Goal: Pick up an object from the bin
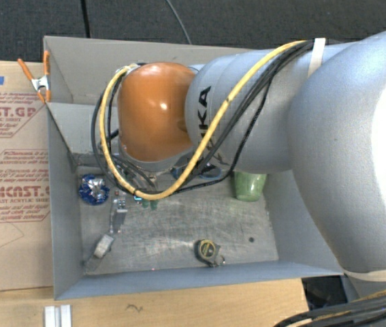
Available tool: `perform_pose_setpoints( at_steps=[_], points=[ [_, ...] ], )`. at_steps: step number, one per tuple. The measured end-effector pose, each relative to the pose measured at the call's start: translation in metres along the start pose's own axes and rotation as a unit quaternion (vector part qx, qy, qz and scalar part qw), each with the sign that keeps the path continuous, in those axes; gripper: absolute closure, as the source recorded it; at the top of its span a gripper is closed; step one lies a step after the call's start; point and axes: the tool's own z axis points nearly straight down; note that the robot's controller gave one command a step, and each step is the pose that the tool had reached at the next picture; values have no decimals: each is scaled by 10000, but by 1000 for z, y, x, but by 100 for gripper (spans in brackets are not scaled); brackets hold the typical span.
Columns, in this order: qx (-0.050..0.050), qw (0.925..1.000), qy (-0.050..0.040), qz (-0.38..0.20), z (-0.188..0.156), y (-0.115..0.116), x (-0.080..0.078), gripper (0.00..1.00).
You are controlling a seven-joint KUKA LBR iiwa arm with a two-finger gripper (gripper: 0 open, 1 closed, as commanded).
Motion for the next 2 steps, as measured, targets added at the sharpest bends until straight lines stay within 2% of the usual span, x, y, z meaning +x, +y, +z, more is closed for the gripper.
perform_pose_setpoints(
  at_steps=[1,2],
  points=[
    [-23,9994,-83,350,93,14,-47,0],
    [-14,9996,-53,281,77,18,-58,0]
  ],
)
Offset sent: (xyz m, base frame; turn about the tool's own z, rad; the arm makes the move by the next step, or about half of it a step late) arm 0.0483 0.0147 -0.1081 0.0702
